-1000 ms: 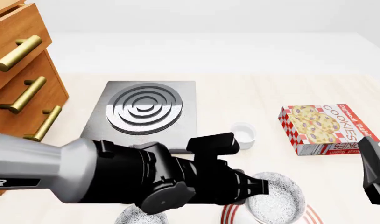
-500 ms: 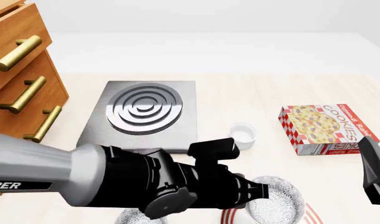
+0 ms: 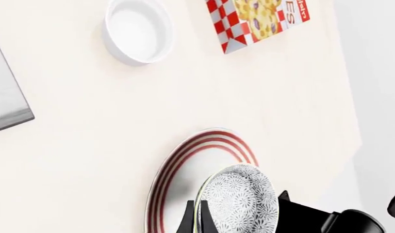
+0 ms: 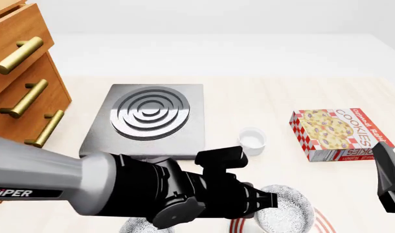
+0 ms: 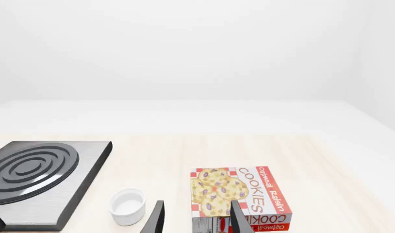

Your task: Pick the akita bowl on the wooden cabinet and place it on the plate.

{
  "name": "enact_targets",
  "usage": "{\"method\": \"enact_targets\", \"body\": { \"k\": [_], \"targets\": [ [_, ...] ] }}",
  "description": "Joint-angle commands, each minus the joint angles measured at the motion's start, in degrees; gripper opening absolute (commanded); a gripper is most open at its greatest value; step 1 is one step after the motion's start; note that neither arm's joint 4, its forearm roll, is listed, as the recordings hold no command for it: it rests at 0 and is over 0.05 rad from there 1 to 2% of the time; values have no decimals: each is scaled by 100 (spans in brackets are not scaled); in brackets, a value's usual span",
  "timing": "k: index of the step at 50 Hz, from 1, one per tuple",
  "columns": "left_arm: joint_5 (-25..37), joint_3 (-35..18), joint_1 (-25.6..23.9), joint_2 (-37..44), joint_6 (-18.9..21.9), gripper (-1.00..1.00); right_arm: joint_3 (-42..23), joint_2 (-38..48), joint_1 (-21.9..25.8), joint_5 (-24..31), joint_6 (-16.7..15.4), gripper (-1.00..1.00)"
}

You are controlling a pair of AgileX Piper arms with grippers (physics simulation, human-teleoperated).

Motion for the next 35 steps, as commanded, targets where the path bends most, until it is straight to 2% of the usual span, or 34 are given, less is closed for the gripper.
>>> {"method": "enact_targets", "body": {
  "k": [1, 35],
  "targets": [
    [-44, -23, 22, 43, 7, -100, 0, 0, 0, 0, 0, 100],
    [-142, -50, -5, 239, -51, -100, 0, 0, 0, 0, -1, 100]
  ]
}}
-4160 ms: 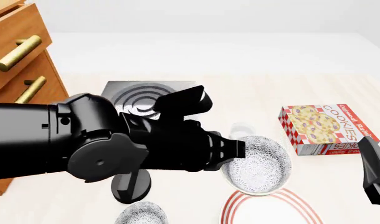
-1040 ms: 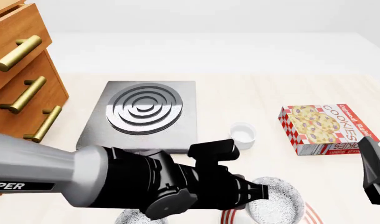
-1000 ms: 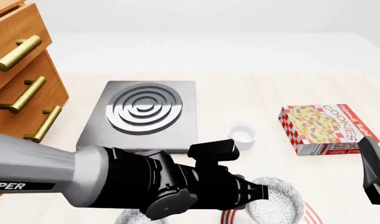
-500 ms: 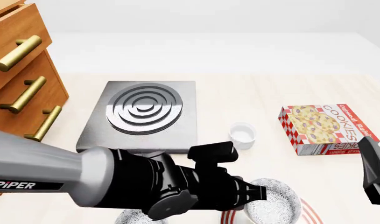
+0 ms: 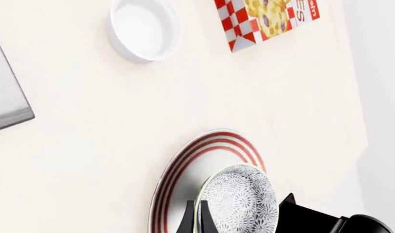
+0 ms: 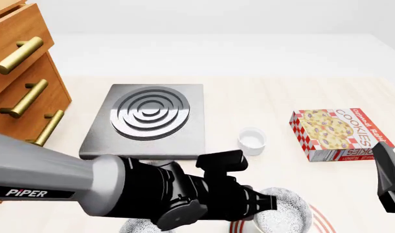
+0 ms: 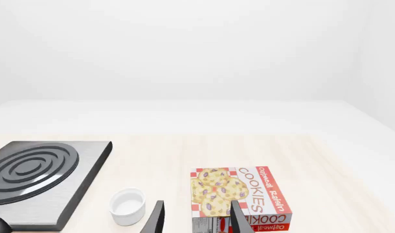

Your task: Pick the akita bowl on the wooden cabinet and place it on the plate.

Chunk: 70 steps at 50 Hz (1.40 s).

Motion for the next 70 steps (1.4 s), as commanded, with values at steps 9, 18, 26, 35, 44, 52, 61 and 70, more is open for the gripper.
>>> {"method": "enact_targets", "body": {
  "k": [9, 18, 26, 35, 44, 52, 61, 70],
  "targets": [
    [-37, -54, 12, 82, -3, -100, 0, -1, 0, 0, 0, 100],
    [112, -264, 86, -26, 394, 100, 0, 0, 0, 0, 0, 100],
    [409, -515, 550, -409, 1025, 100, 0, 1, -2, 1, 0, 100],
    [800, -619, 399, -887, 1107, 100, 0, 0, 0, 0, 0, 100],
    [953, -612, 341, -1185, 1102, 100, 0, 0, 0, 0, -1, 100],
    [1063, -544, 484, -1459, 1152, 100, 0, 0, 0, 0, 1, 100],
    [1093, -347, 726, -1875, 1163, 100, 0, 0, 0, 0, 0, 100],
    [982, 82, 963, -2390, 1074, 100, 0, 0, 1, 0, -1, 100]
  ]
}}
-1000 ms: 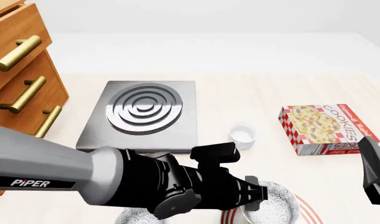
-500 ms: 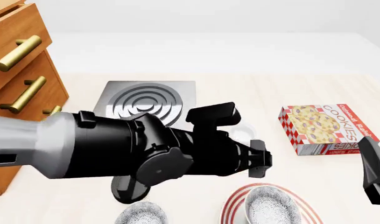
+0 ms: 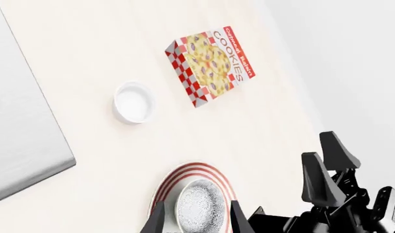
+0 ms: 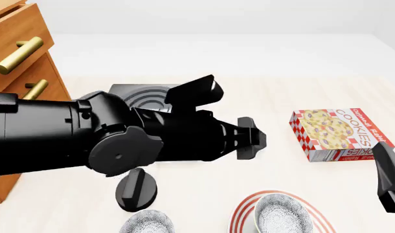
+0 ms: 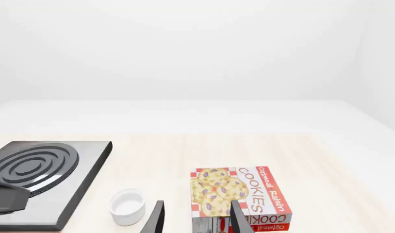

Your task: Pick the akita bowl on the wooden cabinet and place it on the plate.

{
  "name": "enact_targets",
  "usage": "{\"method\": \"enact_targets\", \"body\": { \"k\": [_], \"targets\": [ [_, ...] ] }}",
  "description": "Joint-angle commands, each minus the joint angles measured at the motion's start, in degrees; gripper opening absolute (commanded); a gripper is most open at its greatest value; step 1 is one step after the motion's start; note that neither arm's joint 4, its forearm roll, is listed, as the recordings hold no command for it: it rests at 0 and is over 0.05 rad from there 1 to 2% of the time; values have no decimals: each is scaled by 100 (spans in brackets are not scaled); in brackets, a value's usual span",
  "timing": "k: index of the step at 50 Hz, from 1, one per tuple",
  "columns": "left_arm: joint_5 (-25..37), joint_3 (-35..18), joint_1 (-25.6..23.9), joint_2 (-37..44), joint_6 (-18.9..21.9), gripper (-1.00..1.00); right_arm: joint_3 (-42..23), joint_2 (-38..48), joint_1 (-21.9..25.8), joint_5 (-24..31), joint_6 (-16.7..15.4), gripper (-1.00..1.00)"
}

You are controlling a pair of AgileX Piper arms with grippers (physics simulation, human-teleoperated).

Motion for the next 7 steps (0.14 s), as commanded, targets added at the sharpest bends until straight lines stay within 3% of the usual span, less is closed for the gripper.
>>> {"method": "enact_targets", "body": {
  "k": [1, 7],
  "targets": [
    [-73, 426, 285, -582, -57, 100, 0, 0, 0, 0, 0, 100],
    [-263, 769, 515, -905, -103, 100, 0, 0, 0, 0, 0, 100]
  ]
}}
